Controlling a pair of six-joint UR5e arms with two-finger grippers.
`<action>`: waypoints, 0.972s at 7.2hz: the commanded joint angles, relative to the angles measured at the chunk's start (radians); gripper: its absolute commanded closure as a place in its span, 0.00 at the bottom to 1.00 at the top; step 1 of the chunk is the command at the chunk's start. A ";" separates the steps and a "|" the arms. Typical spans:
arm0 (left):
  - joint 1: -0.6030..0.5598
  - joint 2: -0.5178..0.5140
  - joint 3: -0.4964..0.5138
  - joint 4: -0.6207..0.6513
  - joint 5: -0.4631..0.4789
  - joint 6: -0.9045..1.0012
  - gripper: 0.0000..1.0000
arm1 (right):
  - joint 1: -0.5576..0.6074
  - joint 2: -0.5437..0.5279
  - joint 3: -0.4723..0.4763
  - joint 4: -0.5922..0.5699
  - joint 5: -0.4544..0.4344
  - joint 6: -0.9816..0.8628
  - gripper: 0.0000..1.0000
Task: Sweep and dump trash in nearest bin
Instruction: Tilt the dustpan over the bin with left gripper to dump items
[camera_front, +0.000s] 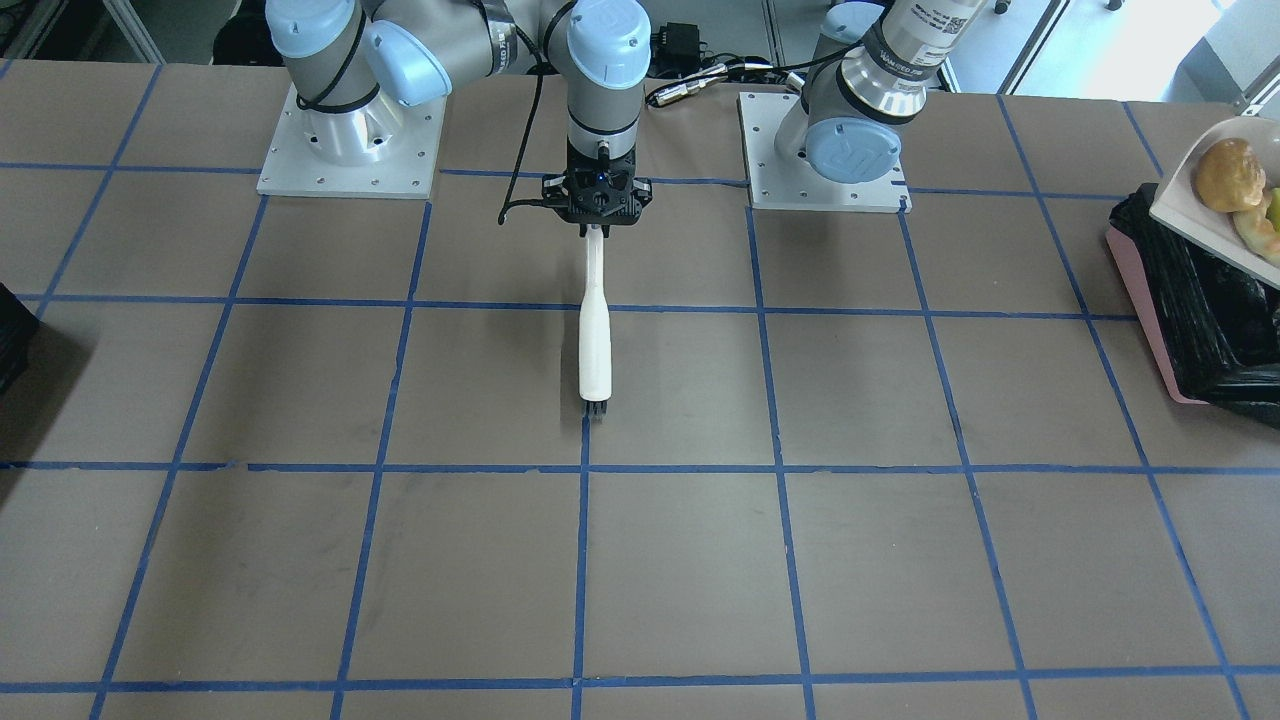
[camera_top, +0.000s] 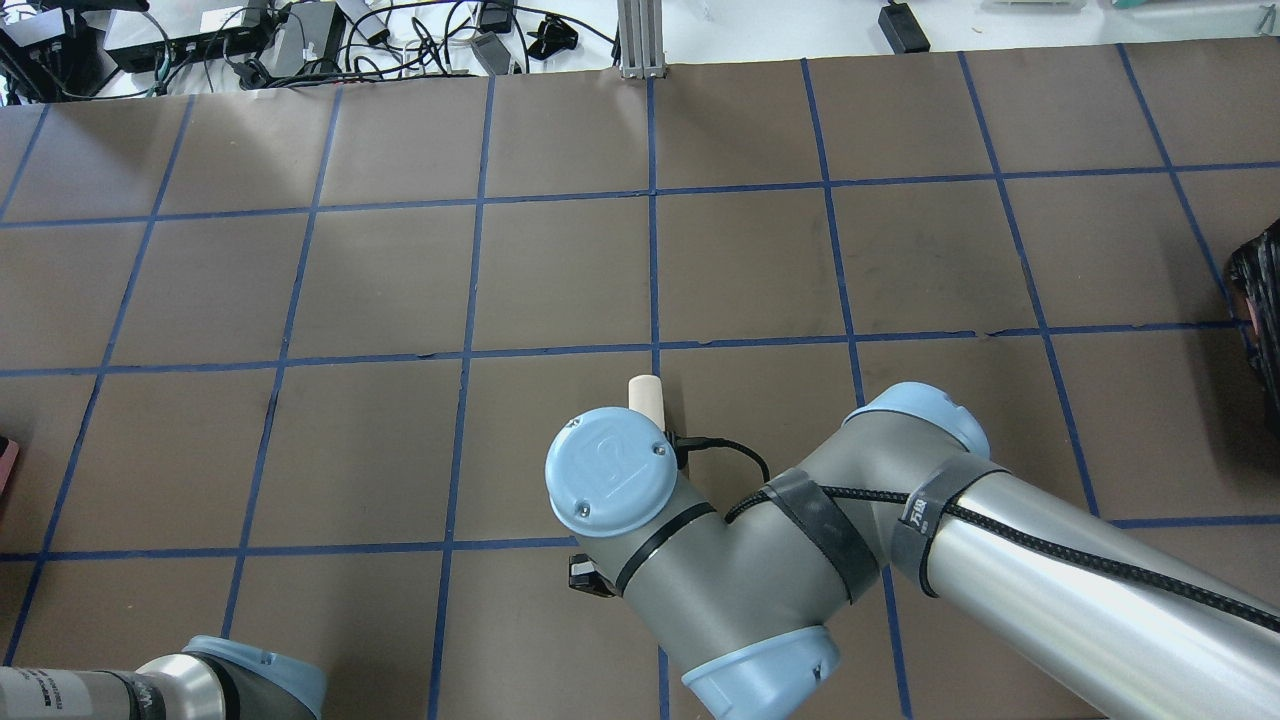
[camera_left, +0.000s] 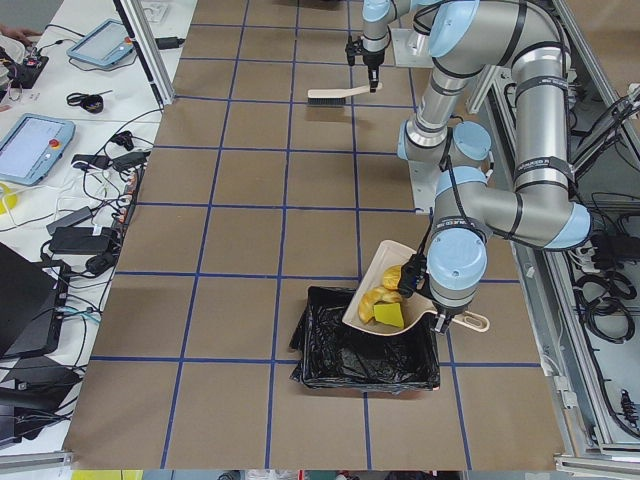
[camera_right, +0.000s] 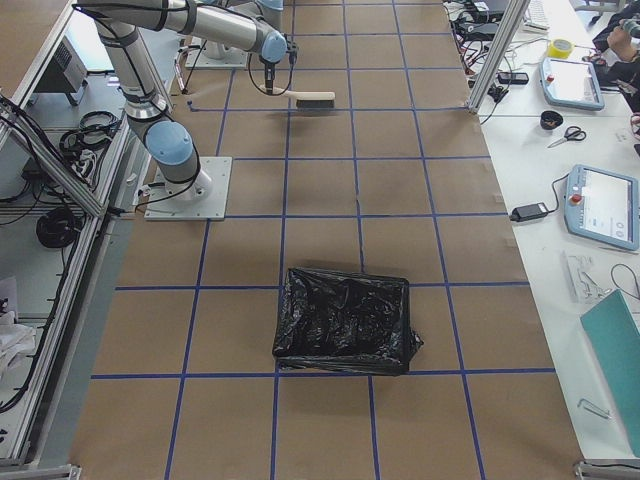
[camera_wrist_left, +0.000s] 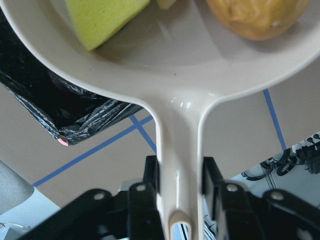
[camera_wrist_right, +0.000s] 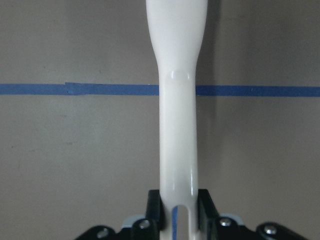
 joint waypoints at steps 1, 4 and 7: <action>0.017 -0.022 0.008 -0.002 0.040 0.001 1.00 | -0.001 0.000 0.006 -0.014 0.003 -0.002 1.00; 0.045 -0.057 0.031 -0.106 0.060 0.006 1.00 | -0.001 -0.001 0.028 -0.026 -0.003 -0.013 1.00; 0.047 -0.115 0.161 -0.224 0.050 -0.005 1.00 | -0.001 0.000 0.029 -0.026 -0.003 -0.013 1.00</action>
